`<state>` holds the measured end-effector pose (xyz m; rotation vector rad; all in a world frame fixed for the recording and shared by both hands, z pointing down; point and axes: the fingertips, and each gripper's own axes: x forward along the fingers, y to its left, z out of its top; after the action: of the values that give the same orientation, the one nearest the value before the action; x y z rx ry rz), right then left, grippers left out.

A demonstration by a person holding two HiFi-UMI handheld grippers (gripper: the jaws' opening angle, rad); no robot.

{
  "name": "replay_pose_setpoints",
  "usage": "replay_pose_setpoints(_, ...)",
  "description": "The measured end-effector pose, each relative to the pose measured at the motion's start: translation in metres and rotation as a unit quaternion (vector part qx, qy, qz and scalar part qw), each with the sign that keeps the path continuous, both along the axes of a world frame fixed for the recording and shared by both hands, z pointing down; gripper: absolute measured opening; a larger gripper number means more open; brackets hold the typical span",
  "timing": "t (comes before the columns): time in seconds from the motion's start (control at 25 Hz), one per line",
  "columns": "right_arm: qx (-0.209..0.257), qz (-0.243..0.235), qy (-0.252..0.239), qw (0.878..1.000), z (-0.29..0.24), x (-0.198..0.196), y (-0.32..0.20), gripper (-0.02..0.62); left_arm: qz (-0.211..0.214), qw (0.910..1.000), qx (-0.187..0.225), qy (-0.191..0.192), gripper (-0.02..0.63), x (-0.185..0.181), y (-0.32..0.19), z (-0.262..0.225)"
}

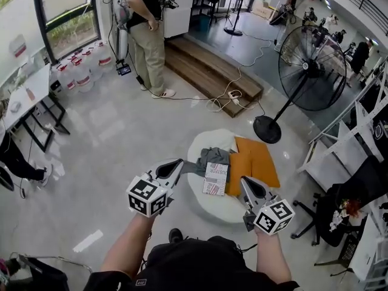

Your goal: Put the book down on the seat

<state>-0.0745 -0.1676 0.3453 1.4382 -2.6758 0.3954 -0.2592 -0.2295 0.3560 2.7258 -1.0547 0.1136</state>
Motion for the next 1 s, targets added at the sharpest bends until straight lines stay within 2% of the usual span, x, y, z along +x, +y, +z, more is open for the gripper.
replay_pose_setpoints(0.2,0.008,0.006,-0.009,1.0,-0.009,0.023,0.007,0.015,0.022,0.9997,0.005,0.002,0.003,0.029,0.008,-0.009)
replay_pose_setpoints(0.44,0.011,0.018,-0.017,1.0,-0.011,0.075,0.015,0.016,0.027,0.9995,0.019,-0.003,0.003,0.085,0.007,-0.017)
replay_pose_setpoints(0.56,0.024,0.014,-0.004,1.0,-0.014,0.098,0.02,0.015,0.036,0.9986,0.036,-0.013,0.003,0.113,0.012,-0.021)
replay_pose_setpoints(0.64,0.038,0.011,0.015,0.999,-0.017,0.106,0.023,0.014,0.052,0.9972,0.051,-0.019,0.003,0.129,0.017,-0.027)
replay_pose_setpoints(0.8,0.047,0.009,0.02,0.999,-0.018,0.123,0.028,0.014,0.1,0.9939,0.044,0.012,0.003,0.157,0.028,-0.041)
replay_pose_setpoints(1.0,0.048,0.011,0.001,0.999,-0.02,0.136,0.027,0.014,0.057,0.9972,0.047,-0.008,0.003,0.16,0.019,-0.044)
